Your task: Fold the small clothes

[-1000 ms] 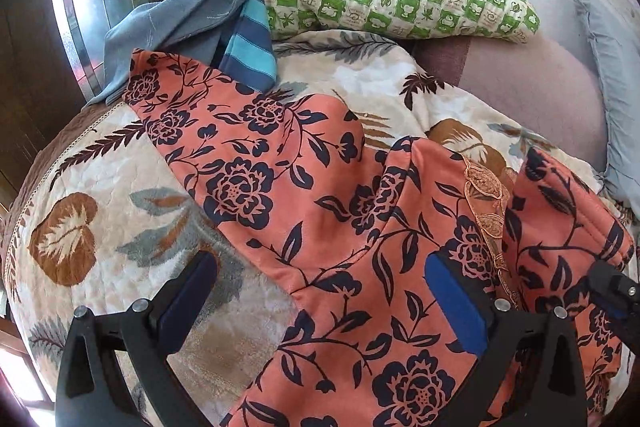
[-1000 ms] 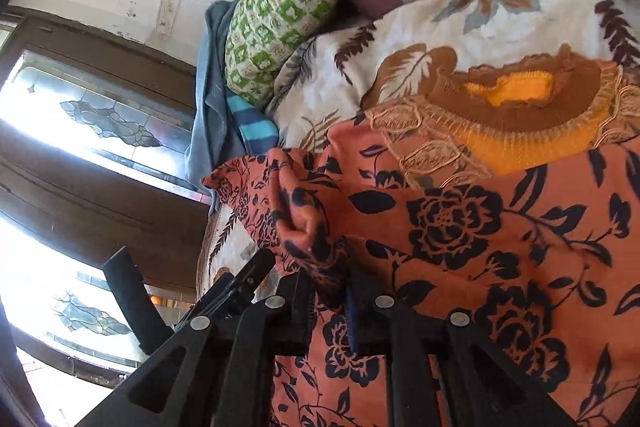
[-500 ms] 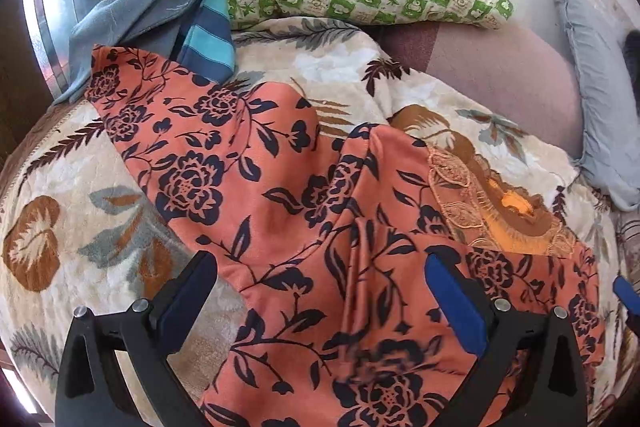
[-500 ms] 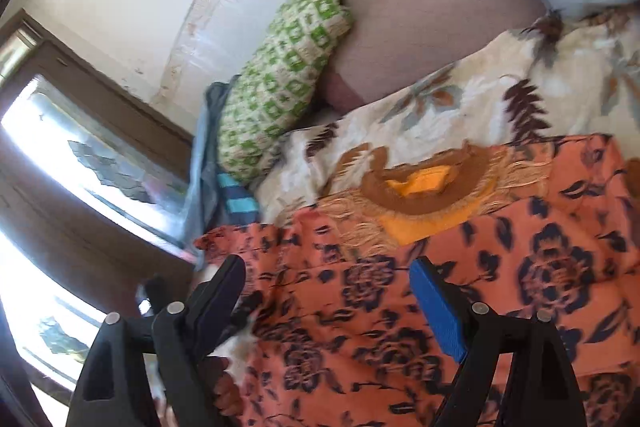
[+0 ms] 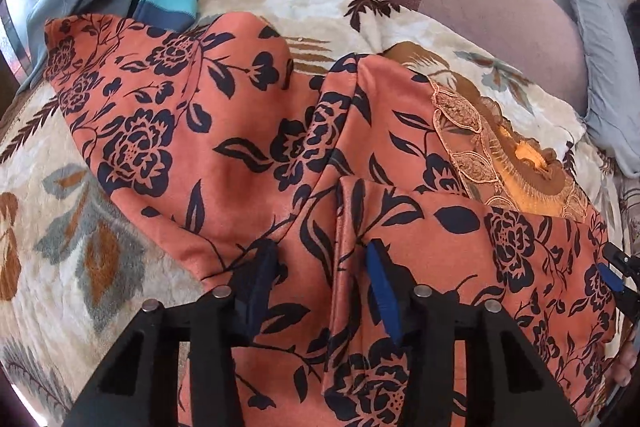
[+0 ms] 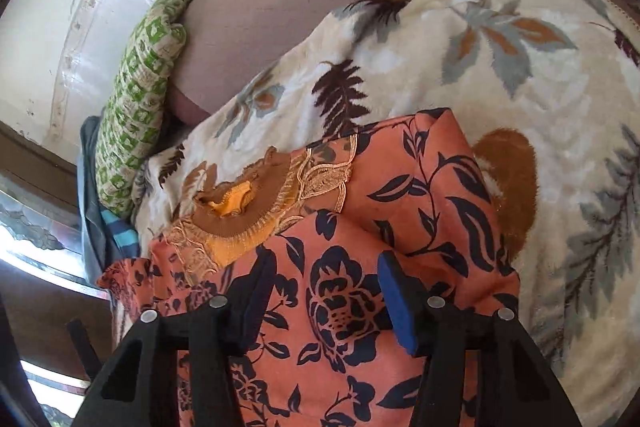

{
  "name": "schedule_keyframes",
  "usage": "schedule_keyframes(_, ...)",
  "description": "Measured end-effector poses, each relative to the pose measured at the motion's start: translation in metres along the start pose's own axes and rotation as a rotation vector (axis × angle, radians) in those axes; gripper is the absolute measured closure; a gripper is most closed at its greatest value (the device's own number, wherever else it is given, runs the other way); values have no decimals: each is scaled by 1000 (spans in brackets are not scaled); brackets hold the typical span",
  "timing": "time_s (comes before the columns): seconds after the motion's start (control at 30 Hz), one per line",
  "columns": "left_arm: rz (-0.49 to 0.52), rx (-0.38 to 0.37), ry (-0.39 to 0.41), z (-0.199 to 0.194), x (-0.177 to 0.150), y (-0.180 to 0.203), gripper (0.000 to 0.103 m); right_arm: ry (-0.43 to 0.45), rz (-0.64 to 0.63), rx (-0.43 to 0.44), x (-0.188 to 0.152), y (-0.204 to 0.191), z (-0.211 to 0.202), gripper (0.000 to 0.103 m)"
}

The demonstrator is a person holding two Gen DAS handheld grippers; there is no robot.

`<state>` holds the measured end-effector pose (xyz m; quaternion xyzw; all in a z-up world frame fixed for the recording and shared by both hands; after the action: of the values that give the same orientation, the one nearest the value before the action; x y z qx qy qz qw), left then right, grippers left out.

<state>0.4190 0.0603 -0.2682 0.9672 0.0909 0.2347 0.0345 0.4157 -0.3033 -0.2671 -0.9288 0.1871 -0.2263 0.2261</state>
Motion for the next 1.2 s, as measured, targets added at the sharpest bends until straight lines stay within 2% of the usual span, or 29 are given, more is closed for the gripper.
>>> schedule_keyframes(0.03, 27, -4, 9, -1, 0, 5, 66, -26, 1, -17, -3, 1, 9, 48)
schedule_keyframes(0.1, 71, -28, 15, -2, 0, 14, 68, -85, 13, -33, -6, 5, 23, 47)
schedule_keyframes(0.13, 83, -42, 19, -4, 1, 15, 71, -80, 15, -26, -6, 8, 23, 47)
schedule_keyframes(0.17, 90, -68, 22, -5, 2, 18, 85, -78, 23, -14, -4, 7, 19, 47)
schedule_keyframes(0.2, 89, -103, 18, -6, 3, 19, 92, -65, 36, 9, -2, 8, 14, 47)
schedule_keyframes(0.27, 76, -141, 25, -9, 7, 17, 94, -17, 54, 58, 3, 10, 1, 47)
schedule_keyframes(0.43, -22, -168, 63, -22, 27, -19, 93, 39, 74, 39, 7, 18, -12, 47)
schedule_keyframes(0.5, -79, -187, 85, -28, 31, -37, 85, 43, 76, 37, 9, 19, -13, 47)
schedule_keyframes(0.53, -107, -189, 93, -29, 33, -44, 69, 44, 77, 36, 9, 20, -14, 47)
schedule_keyframes(0.57, -140, -197, 96, -30, 32, -50, 48, 44, 80, 36, 9, 21, -14, 47)
schedule_keyframes(0.6, -175, -216, 96, -28, 33, -54, 41, 41, 82, 38, 9, 22, -14, 47)
schedule_keyframes(0.63, -200, -245, 96, -26, 33, -53, 37, 38, 82, 38, 9, 22, -13, 47)
schedule_keyframes(0.7, -189, -292, 80, -21, 32, -42, 37, 32, 80, 35, 8, 18, -9, 47)
schedule_keyframes(0.87, -5, -235, 70, -5, 26, 2, 37, 25, 72, 45, 5, 12, -5, 47)
schedule_keyframes(0.9, 30, -225, 66, -2, 25, 11, 40, 25, 70, 43, 6, 12, -5, 47)
schedule_keyframes(0.97, 107, -173, 55, 5, 22, 23, 57, 23, 71, 41, 6, 12, -4, 47)
schedule_keyframes(1.0, 138, -148, 33, 11, 20, 26, 62, 22, 72, 43, 6, 12, -4, 47)
schedule_keyframes(1.07, 133, -131, 12, 19, 18, 21, 71, 21, 72, 40, 6, 13, -4, 47)
schedule_keyframes(1.1, 120, -137, 15, 18, 19, 17, 74, 20, 72, 39, 6, 14, -4, 47)
schedule_keyframes(1.17, 86, -152, 5, 17, 20, 9, 88, 18, 76, 39, 7, 15, -4, 47)
schedule_keyframes(1.2, 72, -162, 1, 18, 21, 6, 90, 21, 80, 38, 8, 17, -5, 47)
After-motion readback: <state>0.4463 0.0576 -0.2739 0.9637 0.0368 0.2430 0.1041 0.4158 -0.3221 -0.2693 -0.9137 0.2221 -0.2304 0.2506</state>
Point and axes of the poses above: each gripper's, at about its wrist camera, not at the fingertips, and z roughly the way its jaws point, y to its right, x to its top, the point moved 5 cm from there along z, roughly the way its jaws point
